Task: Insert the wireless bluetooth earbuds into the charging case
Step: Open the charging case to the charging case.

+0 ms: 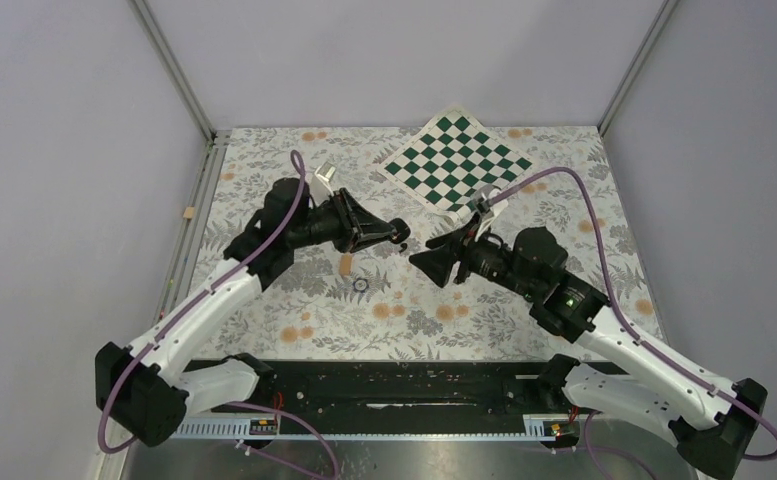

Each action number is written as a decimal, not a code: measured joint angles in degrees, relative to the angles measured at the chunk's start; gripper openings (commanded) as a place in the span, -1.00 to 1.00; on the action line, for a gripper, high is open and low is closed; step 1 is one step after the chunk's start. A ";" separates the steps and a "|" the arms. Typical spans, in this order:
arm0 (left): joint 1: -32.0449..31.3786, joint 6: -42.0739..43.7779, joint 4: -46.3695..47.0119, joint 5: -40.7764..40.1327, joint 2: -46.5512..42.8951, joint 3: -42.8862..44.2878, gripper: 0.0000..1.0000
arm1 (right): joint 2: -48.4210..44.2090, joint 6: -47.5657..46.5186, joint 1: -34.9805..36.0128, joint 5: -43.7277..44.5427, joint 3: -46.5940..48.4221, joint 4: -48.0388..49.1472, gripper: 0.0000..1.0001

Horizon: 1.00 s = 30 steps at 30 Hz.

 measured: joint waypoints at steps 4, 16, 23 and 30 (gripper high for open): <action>0.04 1.75 -16.81 0.11 6.45 10.21 -1.00 | -0.48 -14.43 2.69 2.84 -1.73 -2.45 0.33; 0.04 2.93 -38.86 0.13 13.25 15.82 -1.00 | 0.61 -46.07 13.57 17.44 -10.64 2.58 0.47; 0.04 1.84 -41.24 0.13 13.62 15.82 -1.00 | 10.69 -57.02 20.02 22.99 -11.28 13.81 0.47; 0.04 0.96 -41.07 0.22 13.62 15.82 -1.00 | 14.08 -60.78 20.76 24.41 -12.37 19.47 0.34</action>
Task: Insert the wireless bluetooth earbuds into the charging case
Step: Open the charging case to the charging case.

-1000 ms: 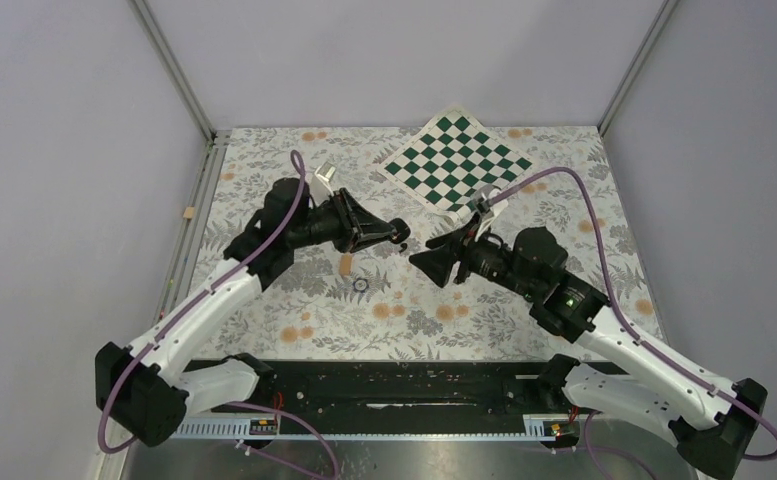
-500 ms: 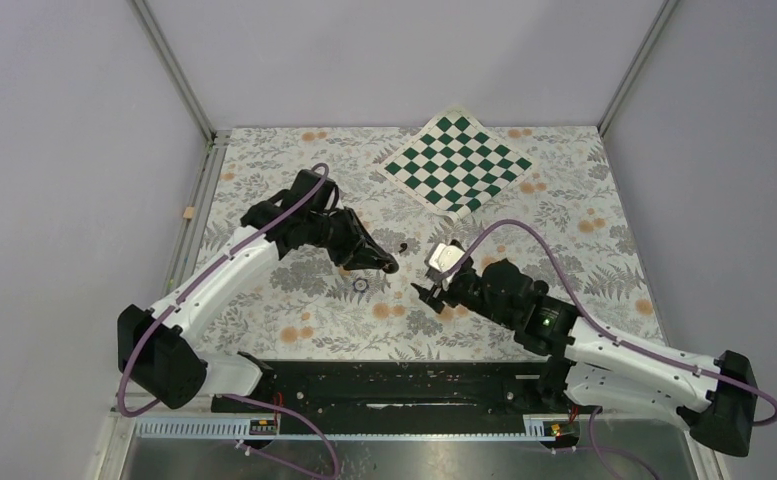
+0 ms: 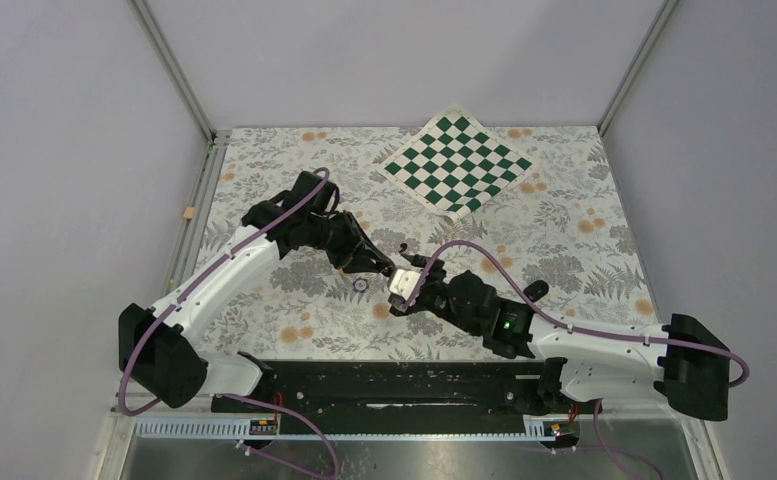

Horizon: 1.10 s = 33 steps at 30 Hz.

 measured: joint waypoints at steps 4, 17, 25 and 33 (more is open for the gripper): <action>0.00 -0.44 0.20 0.24 0.00 -0.02 -1.00 | 1.97 -0.31 0.15 0.02 0.07 2.97 0.21; 0.37 -1.14 0.68 1.07 -0.33 -0.70 -1.00 | 6.08 -0.94 0.79 1.84 0.70 5.64 -0.29; 0.68 -1.68 1.79 2.21 -0.57 -1.38 -1.00 | 4.72 -0.35 0.94 2.25 0.70 4.39 -0.06; 1.31 -0.42 1.49 2.10 -0.68 -1.42 -1.00 | 1.75 -0.37 1.07 2.60 0.70 2.58 0.07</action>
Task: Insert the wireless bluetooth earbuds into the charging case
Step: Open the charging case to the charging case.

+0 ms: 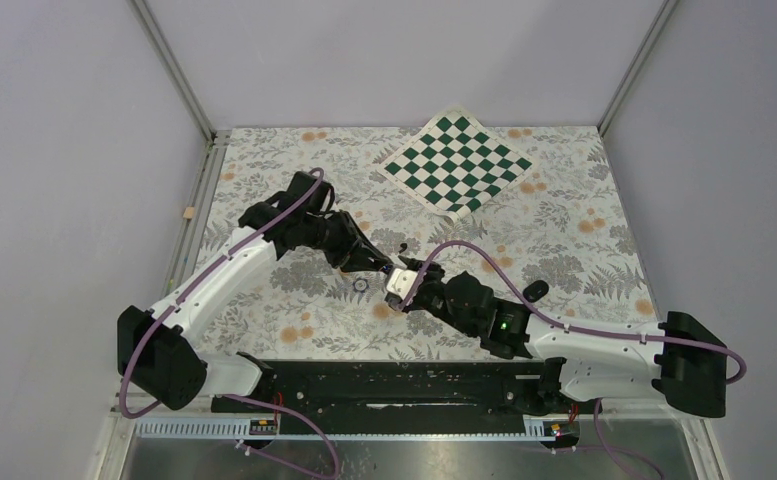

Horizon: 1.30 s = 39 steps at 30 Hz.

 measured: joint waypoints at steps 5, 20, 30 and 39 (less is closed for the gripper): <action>0.22 0.31 -0.09 -0.42 0.00 0.00 -1.00 | -0.31 -0.26 0.04 1.01 0.00 -0.50 0.09; 0.68 1.31 -0.79 -0.70 0.00 -0.04 -1.00 | -3.34 -0.68 0.11 3.85 -1.42 -0.55 0.18; 0.90 1.53 -1.33 -0.68 0.00 -0.09 -1.00 | -7.65 3.78 0.11 4.35 -3.26 -1.42 0.20; 1.11 1.51 -1.38 -0.66 0.00 -0.20 -1.00 | -9.01 8.35 0.13 1.86 -4.68 -1.86 0.45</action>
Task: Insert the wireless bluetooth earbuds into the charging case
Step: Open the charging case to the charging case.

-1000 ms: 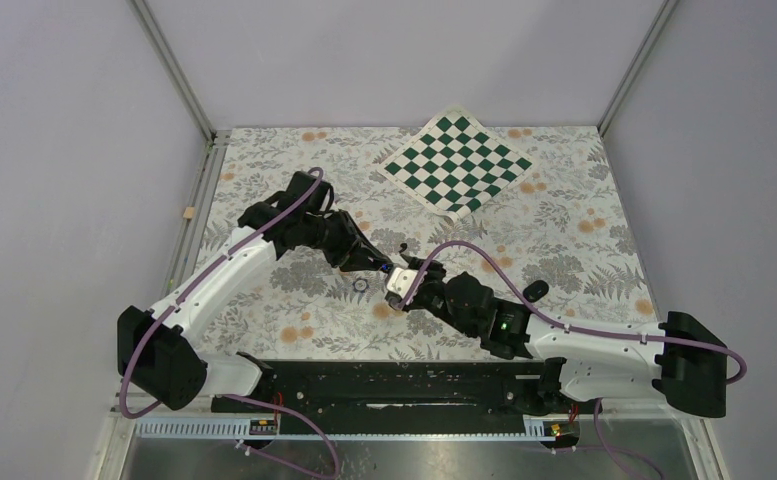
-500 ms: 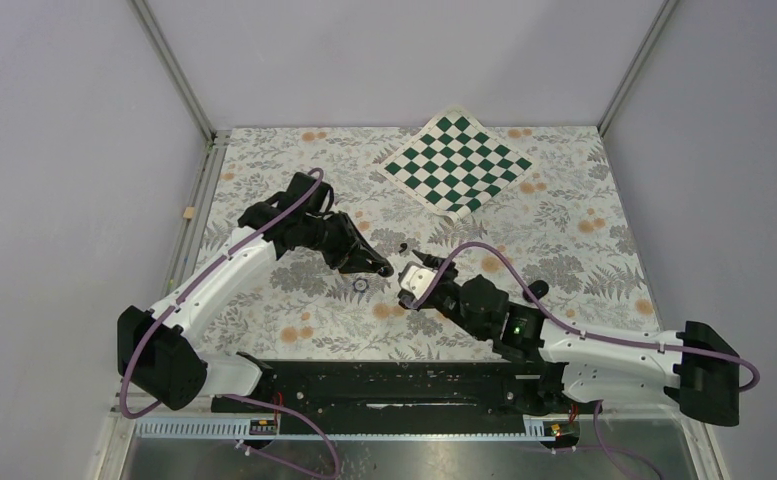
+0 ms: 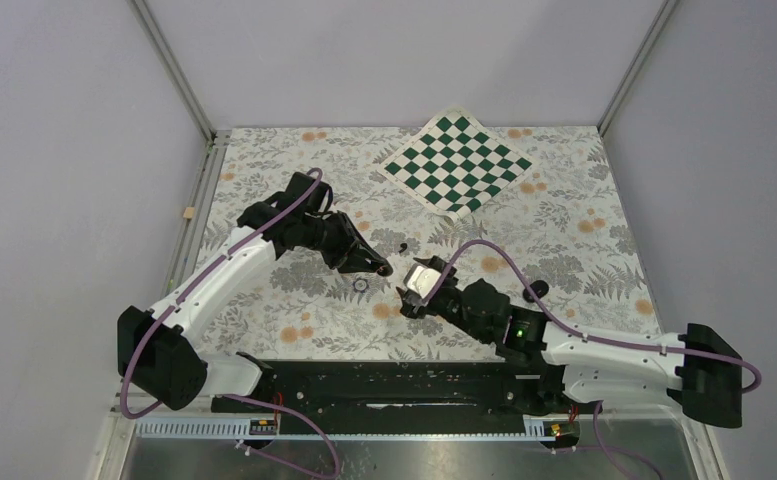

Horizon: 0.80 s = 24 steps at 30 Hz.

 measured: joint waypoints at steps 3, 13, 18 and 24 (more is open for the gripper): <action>0.04 -0.02 0.00 0.00 0.00 0.02 -1.00 | 3.63 -0.11 0.42 -0.76 0.17 0.02 0.46; 0.09 -0.02 0.02 0.04 0.00 0.00 -1.00 | 12.96 -3.78 1.33 -0.92 4.50 4.04 0.25; 0.09 -0.02 0.00 0.20 0.00 0.02 -1.00 | 15.56 -5.55 1.33 -0.61 6.29 7.06 -0.02; 0.09 -0.04 0.11 0.22 0.00 0.02 -1.00 | 16.28 -6.84 1.36 -0.39 6.36 8.31 -0.21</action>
